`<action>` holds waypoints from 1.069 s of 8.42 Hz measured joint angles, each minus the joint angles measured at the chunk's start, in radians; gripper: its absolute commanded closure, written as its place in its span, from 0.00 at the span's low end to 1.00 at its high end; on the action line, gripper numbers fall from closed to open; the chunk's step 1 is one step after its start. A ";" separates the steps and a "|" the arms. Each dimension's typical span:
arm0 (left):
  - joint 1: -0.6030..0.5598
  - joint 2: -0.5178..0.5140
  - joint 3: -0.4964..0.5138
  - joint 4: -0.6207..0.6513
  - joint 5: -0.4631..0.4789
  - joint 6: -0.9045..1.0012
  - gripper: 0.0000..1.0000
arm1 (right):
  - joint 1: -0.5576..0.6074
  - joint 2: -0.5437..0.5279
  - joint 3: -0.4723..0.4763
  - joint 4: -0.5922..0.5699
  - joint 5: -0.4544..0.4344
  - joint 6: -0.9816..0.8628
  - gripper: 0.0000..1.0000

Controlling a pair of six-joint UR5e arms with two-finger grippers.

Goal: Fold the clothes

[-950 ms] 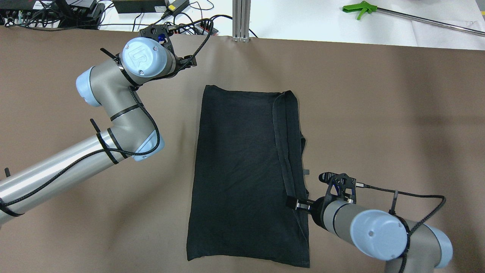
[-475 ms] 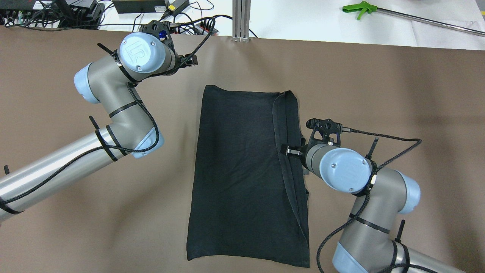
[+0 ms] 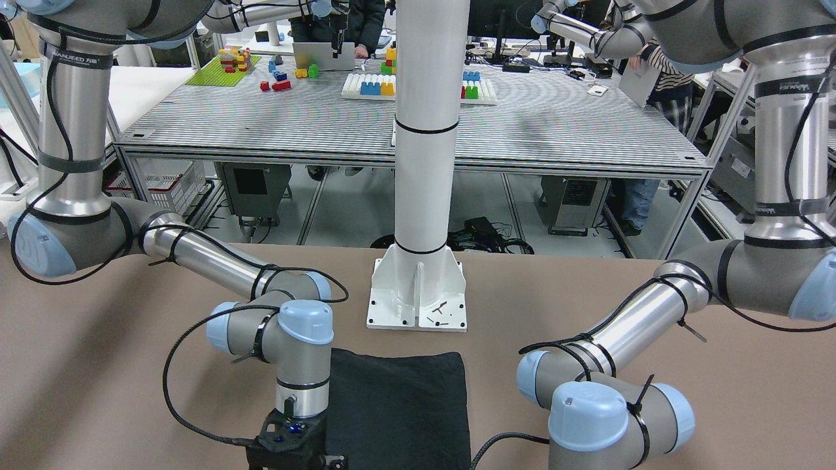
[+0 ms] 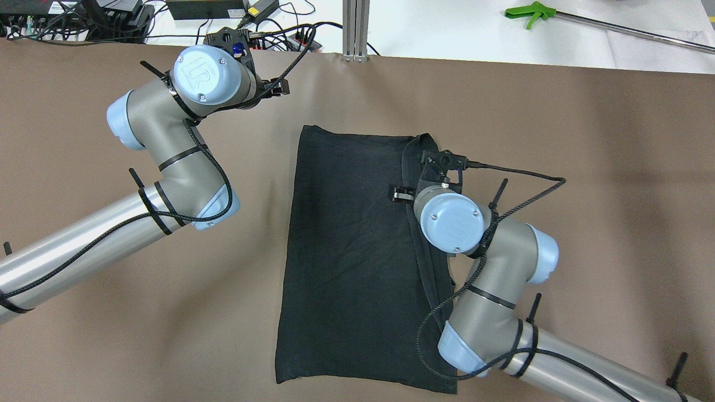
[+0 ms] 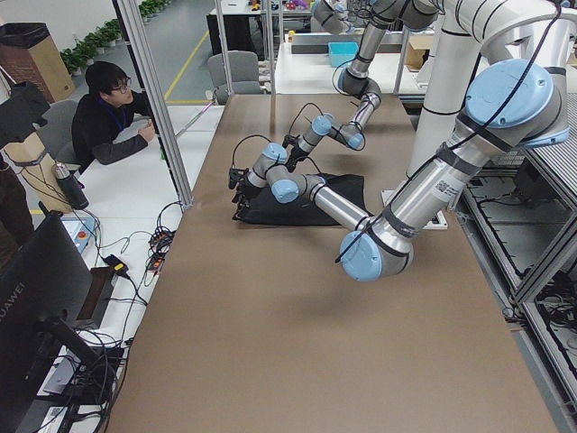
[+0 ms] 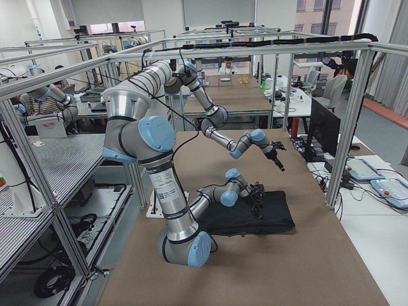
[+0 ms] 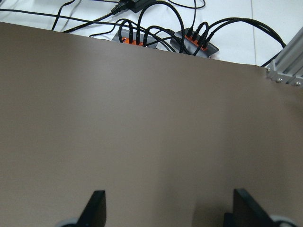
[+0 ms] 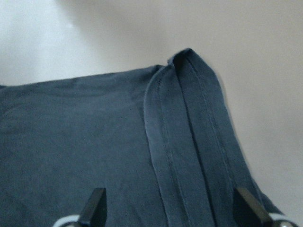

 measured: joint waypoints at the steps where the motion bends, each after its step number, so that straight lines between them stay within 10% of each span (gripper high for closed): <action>1: -0.003 0.001 0.001 0.000 0.000 0.011 0.06 | 0.004 0.044 -0.081 0.055 -0.032 -0.003 0.06; 7: -0.014 0.003 0.021 -0.008 0.001 0.035 0.06 | 0.026 0.189 -0.394 0.219 -0.124 -0.086 0.12; 9: -0.014 0.004 0.022 -0.011 0.001 0.036 0.06 | 0.032 0.204 -0.433 0.222 -0.127 -0.105 0.50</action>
